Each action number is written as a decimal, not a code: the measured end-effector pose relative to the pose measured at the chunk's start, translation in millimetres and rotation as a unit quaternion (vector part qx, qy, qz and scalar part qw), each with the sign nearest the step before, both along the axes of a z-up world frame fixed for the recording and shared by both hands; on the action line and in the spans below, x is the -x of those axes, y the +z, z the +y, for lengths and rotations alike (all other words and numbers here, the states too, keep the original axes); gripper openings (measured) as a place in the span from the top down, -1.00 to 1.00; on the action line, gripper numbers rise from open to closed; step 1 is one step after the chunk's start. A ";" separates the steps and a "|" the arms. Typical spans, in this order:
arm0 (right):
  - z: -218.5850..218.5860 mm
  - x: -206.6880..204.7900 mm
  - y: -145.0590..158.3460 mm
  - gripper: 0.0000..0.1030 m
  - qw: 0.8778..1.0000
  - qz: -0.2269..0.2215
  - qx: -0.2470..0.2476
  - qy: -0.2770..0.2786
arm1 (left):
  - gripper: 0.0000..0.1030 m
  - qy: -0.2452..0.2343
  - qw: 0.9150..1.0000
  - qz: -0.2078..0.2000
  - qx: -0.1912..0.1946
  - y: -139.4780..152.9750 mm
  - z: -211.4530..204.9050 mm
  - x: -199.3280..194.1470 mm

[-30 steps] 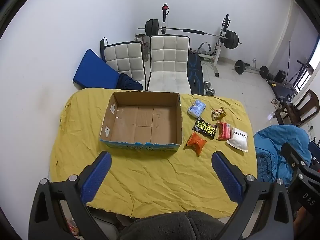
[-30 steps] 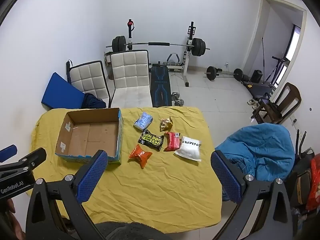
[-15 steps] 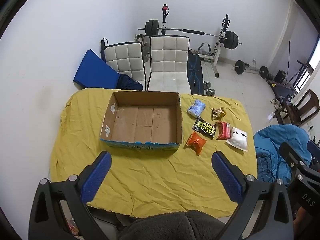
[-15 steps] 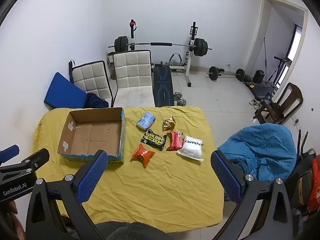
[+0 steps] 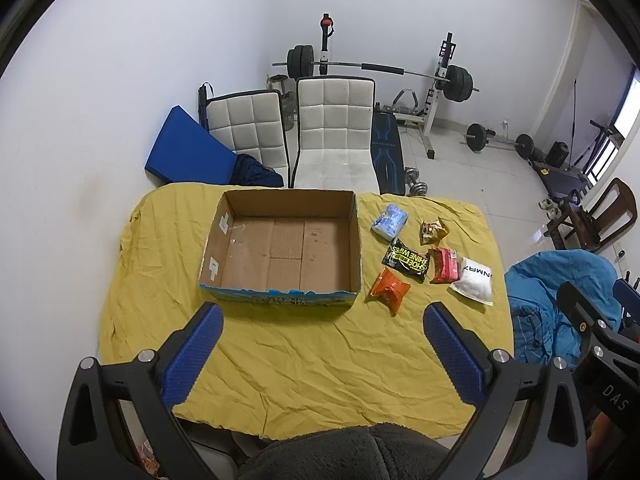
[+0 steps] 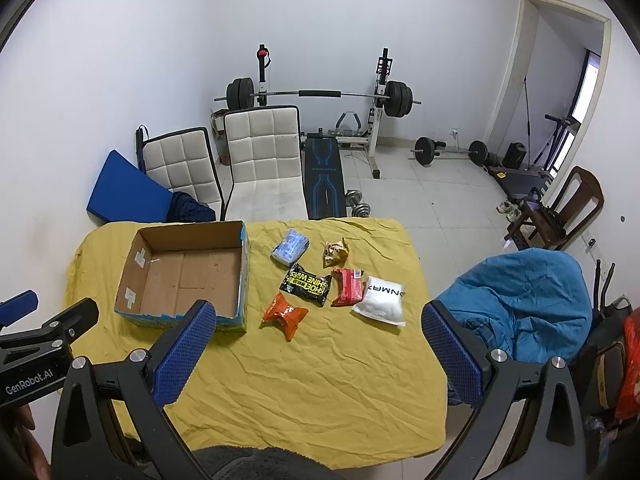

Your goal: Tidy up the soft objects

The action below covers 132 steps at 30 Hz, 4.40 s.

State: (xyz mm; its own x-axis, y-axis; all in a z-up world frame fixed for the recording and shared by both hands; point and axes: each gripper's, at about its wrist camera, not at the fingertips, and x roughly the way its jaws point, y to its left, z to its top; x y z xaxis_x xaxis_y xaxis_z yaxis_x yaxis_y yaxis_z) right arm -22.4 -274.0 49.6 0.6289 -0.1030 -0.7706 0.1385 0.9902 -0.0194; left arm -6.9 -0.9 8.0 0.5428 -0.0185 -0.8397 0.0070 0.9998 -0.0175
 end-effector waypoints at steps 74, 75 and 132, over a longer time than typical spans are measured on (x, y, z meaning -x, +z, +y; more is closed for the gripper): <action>-74.3 -40.7 -58.5 -1.00 0.996 0.057 -0.034 -0.067 | -0.99 -0.026 1.000 0.005 -0.006 -33.6 -37.2 -55.4; -86.8 -48.5 -69.3 -1.00 0.994 0.065 -0.037 -0.078 | -0.99 -0.032 0.999 0.014 -0.014 -41.9 -45.8 -65.6; -221.6 -214.4 -484.1 -0.59 0.888 0.425 -0.169 -0.054 | -0.19 -0.120 0.917 0.376 -0.062 -410.2 -204.8 -197.8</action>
